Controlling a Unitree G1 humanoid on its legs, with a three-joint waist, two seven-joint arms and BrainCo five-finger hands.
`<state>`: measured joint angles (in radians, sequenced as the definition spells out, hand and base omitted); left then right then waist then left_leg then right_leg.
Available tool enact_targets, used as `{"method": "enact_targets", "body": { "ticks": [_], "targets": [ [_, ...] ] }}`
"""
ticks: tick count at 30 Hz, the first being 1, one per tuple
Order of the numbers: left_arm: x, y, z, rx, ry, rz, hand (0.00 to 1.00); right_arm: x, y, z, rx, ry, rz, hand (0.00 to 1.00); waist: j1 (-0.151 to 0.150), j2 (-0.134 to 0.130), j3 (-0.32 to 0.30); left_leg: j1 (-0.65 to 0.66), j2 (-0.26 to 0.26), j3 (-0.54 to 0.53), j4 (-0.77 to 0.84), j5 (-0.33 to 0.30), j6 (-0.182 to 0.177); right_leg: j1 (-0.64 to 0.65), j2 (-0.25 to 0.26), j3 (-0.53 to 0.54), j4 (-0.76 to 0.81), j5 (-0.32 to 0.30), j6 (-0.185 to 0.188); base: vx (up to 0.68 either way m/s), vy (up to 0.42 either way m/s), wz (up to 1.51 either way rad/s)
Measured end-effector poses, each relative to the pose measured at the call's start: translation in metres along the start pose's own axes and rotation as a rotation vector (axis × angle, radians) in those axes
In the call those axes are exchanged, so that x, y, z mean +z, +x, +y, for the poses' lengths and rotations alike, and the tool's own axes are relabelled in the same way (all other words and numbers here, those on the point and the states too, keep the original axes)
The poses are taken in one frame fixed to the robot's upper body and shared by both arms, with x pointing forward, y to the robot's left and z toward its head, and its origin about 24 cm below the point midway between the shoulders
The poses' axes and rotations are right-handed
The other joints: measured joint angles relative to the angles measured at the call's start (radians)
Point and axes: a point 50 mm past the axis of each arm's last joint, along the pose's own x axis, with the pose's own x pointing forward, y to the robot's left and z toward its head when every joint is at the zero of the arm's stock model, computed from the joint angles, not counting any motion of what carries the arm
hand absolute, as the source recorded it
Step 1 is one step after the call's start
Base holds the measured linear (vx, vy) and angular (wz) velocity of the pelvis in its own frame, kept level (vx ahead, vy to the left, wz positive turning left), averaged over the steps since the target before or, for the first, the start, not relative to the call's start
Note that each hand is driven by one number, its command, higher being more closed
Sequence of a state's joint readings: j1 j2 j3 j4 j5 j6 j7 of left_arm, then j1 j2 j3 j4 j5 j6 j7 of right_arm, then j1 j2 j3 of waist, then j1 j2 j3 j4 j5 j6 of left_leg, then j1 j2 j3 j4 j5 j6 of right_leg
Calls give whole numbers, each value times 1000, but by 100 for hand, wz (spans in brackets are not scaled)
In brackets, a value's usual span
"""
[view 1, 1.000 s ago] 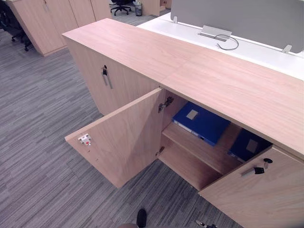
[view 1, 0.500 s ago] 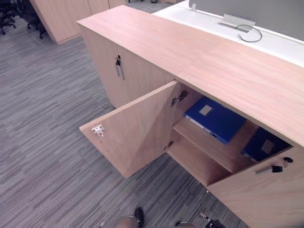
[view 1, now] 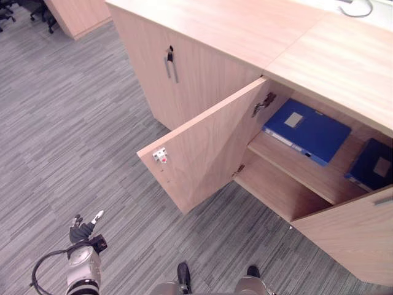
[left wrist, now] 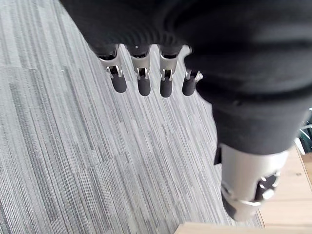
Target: Walk over to the cabinet, pick up the folder, carry it to the office cabinet, place the folder inside the office cabinet, then close the office cabinet door
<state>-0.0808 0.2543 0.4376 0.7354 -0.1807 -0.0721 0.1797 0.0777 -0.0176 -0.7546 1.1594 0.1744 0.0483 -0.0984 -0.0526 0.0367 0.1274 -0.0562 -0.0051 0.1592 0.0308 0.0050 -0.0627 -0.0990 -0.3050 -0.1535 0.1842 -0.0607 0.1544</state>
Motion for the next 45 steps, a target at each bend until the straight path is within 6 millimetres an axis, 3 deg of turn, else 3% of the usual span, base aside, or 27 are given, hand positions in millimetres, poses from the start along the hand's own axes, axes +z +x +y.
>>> {"method": "enact_targets", "body": {
  "ticks": [5,9,13,16,20,24,32,38,45],
  "targets": [
    [12,3,-21,-67,138,-52,0,0,0,-1,6,-16,3,0,-15,1,-7,63,20,36,-103,57,-15,15,36,40,-46,4,-4,-41,-51,-29],
    [44,8,-53,-168,334,-170,0,3,1,-6,1,-40,-4,0,-38,0,-8,80,32,58,-118,75,-21,22,56,61,-77,26,-5,-86,-26,-21],
    [87,9,-88,-245,550,-361,0,3,1,-10,-3,-38,-5,0,-57,1,-7,85,32,73,-121,82,-20,25,61,83,-102,42,-12,-50,8,-14],
    [103,7,-113,-292,720,-455,0,3,1,-16,-16,-17,-4,0,-70,1,-7,99,31,81,-122,83,-20,38,62,90,-111,46,-11,-1,12,-8],
    [108,9,-116,-273,894,-504,0,3,1,-17,-20,-15,-4,0,-68,-3,-3,107,31,83,-122,83,-20,47,64,93,-113,47,-11,3,3,-1],
    [108,8,-118,-272,1044,-557,0,4,1,-16,-19,-12,-6,0,-62,-3,-3,112,29,82,-122,82,-21,56,62,95,-118,48,-13,0,0,0],
    [101,-3,-130,-337,1138,-623,0,4,1,-16,-22,-11,-6,0,-38,-10,1,129,29,81,-123,82,-20,74,62,95,-119,51,-16,0,0,0],
    [66,-30,-134,-509,1144,-645,0,6,1,-14,-21,-59,-6,0,-28,-20,5,152,29,110,-123,74,-21,77,64,128,-116,51,-16,3,20,-15],
    [15,-89,-161,-891,959,-622,0,16,2,0,15,-152,-39,0,-14,-25,5,206,21,182,-123,49,-23,71,66,190,-96,47,-20,-34,39,-29]
  ]
}}
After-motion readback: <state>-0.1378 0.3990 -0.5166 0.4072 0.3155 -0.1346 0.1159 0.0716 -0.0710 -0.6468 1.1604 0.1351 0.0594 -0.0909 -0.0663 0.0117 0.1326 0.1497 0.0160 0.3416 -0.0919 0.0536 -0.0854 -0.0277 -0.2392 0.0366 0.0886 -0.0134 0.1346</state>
